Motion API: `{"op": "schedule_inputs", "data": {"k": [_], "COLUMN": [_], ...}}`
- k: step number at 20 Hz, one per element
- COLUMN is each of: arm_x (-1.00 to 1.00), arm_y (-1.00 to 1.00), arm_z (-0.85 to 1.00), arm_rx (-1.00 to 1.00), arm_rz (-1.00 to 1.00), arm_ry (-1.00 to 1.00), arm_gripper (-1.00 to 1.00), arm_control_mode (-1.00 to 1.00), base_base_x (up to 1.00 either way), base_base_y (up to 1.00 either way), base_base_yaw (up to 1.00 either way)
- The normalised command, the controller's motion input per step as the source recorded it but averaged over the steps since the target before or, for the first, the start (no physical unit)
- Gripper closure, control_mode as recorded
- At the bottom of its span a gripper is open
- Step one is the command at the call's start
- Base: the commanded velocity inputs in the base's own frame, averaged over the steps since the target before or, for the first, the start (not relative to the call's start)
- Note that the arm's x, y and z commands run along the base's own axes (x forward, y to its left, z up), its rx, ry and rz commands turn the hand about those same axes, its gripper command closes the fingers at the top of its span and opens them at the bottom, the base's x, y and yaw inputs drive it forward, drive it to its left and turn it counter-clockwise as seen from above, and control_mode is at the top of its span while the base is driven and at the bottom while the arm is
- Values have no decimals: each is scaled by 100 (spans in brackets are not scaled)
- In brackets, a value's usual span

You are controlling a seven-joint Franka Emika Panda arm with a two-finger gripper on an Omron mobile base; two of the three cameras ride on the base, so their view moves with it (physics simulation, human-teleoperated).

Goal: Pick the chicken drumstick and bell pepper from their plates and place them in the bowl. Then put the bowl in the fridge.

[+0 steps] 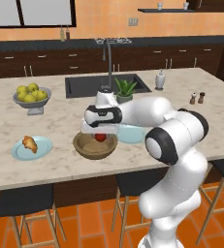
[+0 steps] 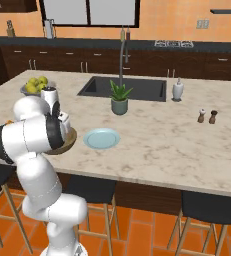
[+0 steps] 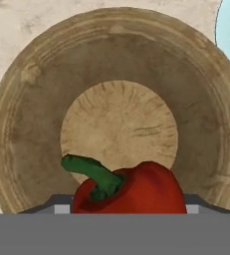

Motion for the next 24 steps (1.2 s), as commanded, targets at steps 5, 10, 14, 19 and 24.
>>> {"op": "schedule_inputs", "data": {"k": [5,10,14,19,24], "arm_x": [0,0,3,7,8], "arm_y": [10,0,0,0,0], "arm_z": [-52,-33,-11,-6,5], "arm_rx": [0,0,0,0,0], "arm_rz": [3,0,2,2,4], "arm_ry": [0,0,0,0,0], "arm_gripper": [100,100,-100,-100,-100], "arm_control_mode": [-100,-100,-100,-100,-100], "base_base_x": [0,0,0,0,0], "base_base_y": [0,0,0,0,0], "base_base_yaw": [0,0,0,0,0]}}
